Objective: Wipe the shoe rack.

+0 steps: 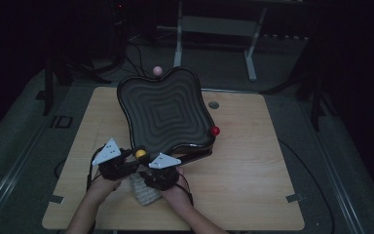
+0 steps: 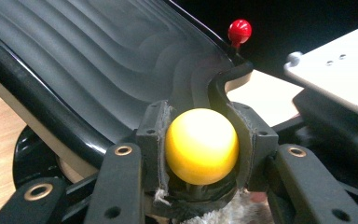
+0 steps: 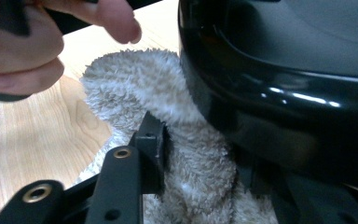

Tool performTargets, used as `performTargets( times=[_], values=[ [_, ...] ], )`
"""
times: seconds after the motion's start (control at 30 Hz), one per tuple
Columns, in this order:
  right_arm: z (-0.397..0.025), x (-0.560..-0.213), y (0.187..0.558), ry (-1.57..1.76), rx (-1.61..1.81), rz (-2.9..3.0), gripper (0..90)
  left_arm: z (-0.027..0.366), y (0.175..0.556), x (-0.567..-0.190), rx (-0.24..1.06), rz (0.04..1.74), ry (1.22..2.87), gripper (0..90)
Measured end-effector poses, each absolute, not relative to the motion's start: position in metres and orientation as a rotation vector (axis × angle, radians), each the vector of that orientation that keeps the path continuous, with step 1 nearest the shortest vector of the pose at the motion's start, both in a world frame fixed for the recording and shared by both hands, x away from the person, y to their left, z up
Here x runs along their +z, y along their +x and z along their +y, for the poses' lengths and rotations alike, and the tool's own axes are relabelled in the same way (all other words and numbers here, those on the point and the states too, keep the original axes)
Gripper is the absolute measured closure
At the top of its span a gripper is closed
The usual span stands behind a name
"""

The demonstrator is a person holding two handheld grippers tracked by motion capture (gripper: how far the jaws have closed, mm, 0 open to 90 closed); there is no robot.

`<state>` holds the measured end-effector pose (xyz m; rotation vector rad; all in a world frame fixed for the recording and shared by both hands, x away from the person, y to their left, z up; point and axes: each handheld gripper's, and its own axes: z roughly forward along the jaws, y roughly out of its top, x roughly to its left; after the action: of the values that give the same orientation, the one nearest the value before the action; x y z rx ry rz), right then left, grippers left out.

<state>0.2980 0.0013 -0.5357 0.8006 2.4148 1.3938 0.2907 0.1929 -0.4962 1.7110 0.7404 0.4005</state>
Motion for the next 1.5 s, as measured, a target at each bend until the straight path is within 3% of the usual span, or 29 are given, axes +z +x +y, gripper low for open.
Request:
performTargets(
  times=[0.27,0.63,0.9,1.27,1.5],
  values=[
    [0.007,-0.555,0.298,0.745,1.28,2.448,62.5,0.193,0.291,-0.496,0.402,0.742,1.709,59.9],
    [-0.012,-0.551,0.289,0.684,1.157,2.572,70.6,0.194,0.291,-0.498,0.396,0.738,1.695,59.9],
    [-0.07,-0.535,0.282,0.7,1.097,2.572,71.2,0.194,0.291,-0.498,0.393,0.737,1.694,59.9],
    [-0.193,-0.506,0.31,0.995,1.029,2.287,71.1,0.194,0.291,-0.499,0.392,0.739,1.686,59.9],
    [-0.206,-0.504,0.33,1.066,1.057,2.225,70.6,0.195,0.292,-0.499,0.384,0.734,1.687,59.9]
  ],
)
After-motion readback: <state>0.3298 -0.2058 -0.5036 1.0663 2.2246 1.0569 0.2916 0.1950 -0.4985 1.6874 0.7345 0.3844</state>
